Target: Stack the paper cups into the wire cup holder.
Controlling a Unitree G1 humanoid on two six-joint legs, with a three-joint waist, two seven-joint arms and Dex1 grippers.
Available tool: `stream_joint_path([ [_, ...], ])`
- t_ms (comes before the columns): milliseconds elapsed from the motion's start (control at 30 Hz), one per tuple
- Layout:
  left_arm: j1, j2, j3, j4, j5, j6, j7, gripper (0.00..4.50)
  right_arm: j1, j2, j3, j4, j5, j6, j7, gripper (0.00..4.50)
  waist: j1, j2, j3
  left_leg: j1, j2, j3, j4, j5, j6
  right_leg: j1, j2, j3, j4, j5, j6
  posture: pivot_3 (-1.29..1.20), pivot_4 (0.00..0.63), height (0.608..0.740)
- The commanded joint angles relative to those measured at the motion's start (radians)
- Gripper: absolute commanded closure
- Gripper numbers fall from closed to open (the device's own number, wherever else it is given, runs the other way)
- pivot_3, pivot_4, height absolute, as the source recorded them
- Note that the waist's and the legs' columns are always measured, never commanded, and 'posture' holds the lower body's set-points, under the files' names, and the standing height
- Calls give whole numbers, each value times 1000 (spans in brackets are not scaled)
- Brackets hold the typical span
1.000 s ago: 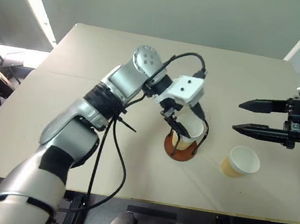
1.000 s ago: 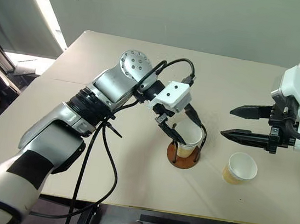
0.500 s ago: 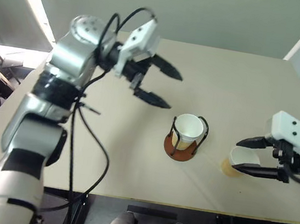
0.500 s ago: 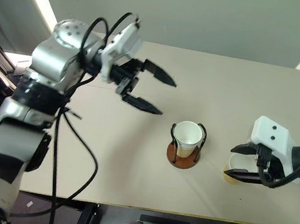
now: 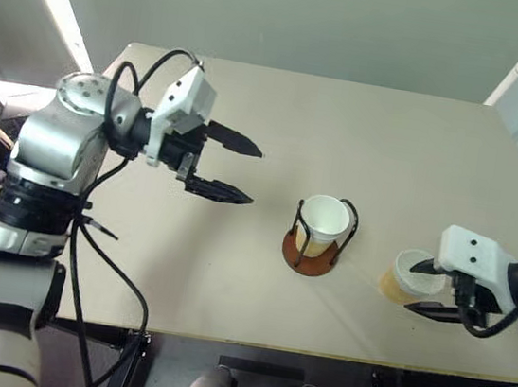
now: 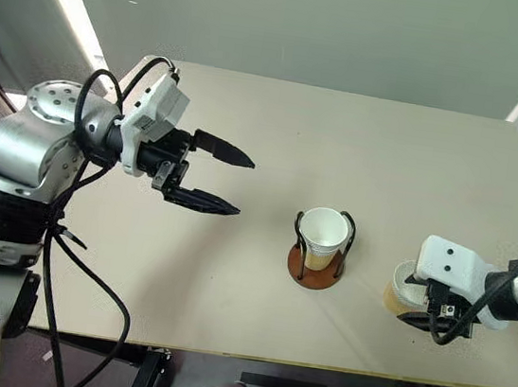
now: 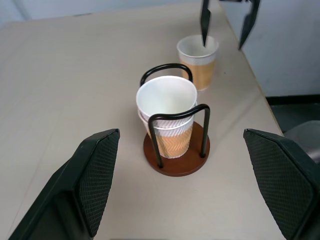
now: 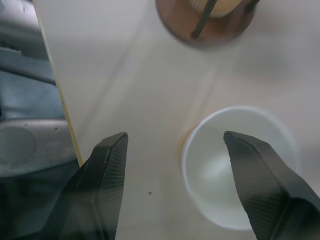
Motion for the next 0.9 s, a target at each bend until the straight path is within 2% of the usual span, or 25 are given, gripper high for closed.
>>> stream_joint_path([
  [33,-1,14,48,-58,-19,27,28,263,-54,15,54,34,-48,-40,8,1332,-1,0,0,0,0,0,0,0,0,0,0,0,0,0,0,0,150,740],
  [333,-1,18,59,-62,-13,35,47,263,-217,116,270,145,-197,-92,38,1332,-6,0,0,1,0,0,0,0,0,1,0,0,0,0,0,0,150,740],
  [433,11,29,60,-60,-7,25,38,212,-250,139,288,167,-220,-100,52,1905,-6,0,0,1,0,0,0,0,0,1,0,0,0,0,0,0,150,740],
  [667,50,82,63,-46,0,-5,-8,212,-266,121,210,191,-189,-103,101,4485,-7,0,0,1,0,0,0,0,0,1,0,0,0,0,0,0,150,740],
  [800,61,87,64,-31,2,-16,-12,212,-295,107,160,218,-169,-100,129,4485,-6,0,0,0,0,0,0,0,0,1,0,0,0,0,0,0,150,740],
  [900,71,87,65,-36,-2,-20,-12,212,-376,87,127,249,-157,-96,158,4485,-8,0,0,0,0,0,-1,0,0,0,0,0,0,0,0,0,150,740],
])
